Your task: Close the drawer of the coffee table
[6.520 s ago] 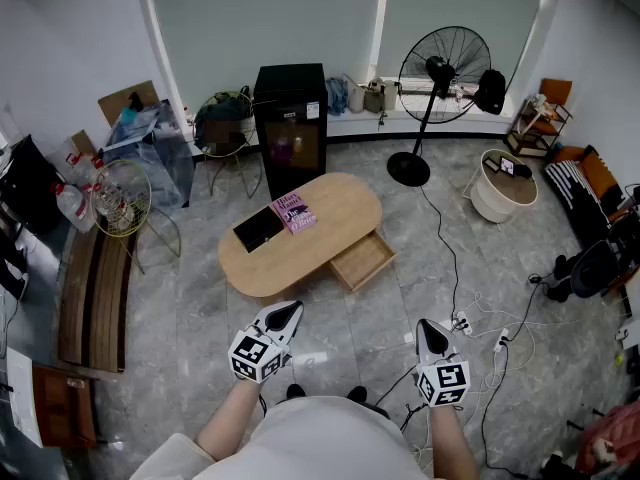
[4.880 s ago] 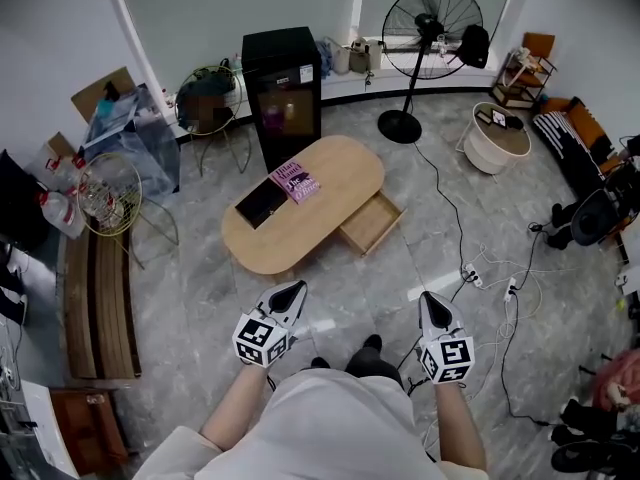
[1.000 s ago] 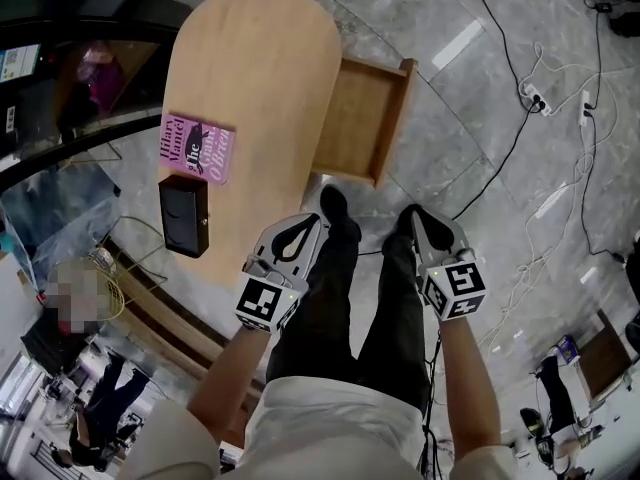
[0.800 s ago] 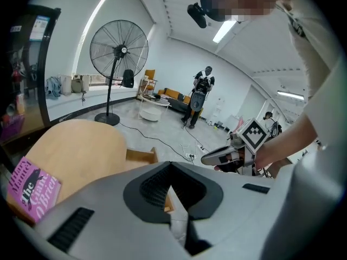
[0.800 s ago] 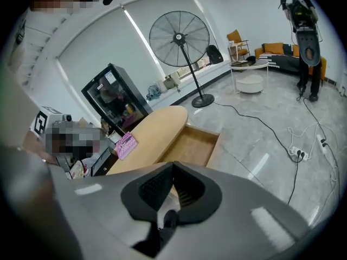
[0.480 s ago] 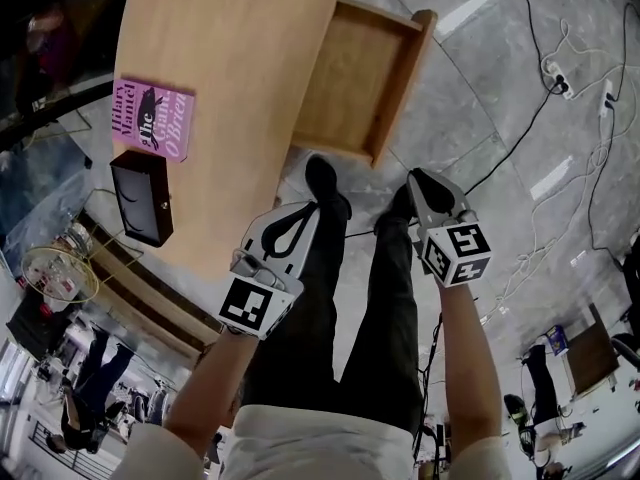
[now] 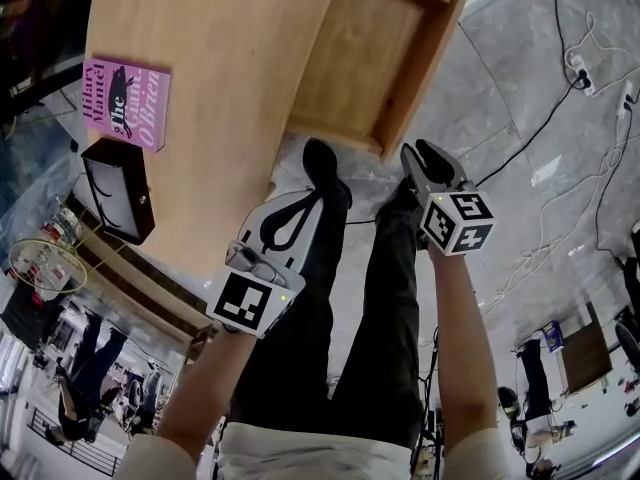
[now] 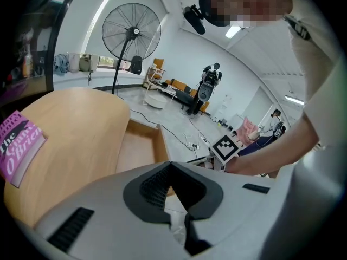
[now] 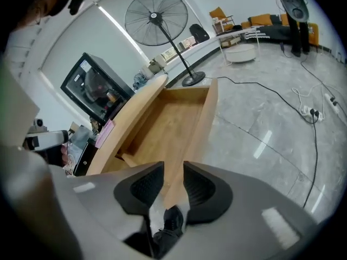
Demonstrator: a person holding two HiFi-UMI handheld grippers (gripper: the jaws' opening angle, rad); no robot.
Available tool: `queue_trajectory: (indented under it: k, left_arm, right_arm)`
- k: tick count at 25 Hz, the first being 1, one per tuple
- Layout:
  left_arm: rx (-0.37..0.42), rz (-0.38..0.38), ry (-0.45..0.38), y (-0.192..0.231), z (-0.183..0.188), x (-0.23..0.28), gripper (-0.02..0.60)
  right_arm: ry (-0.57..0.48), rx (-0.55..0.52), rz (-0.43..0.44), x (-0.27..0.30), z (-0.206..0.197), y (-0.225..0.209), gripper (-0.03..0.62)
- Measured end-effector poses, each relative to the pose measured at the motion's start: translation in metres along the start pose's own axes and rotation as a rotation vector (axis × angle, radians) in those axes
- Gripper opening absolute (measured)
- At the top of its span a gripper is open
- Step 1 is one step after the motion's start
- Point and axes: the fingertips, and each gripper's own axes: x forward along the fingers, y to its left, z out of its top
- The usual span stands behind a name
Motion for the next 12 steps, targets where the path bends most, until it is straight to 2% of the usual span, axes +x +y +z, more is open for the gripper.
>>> queue_trajectory:
  k: [6, 12]
  left_arm:
    - [-0.028, 0.006, 0.006, 0.009, -0.015, 0.012, 0.008]
    - [-0.062, 0.009, 0.002, 0.014, -0.023, 0.02, 0.008]
  right_arm:
    - [0.014, 0.056, 0.008, 0.034, -0.007, -0.011, 0.212]
    - [0.024, 0.167, 0.049, 0.06, -0.012, -0.011, 0.339]
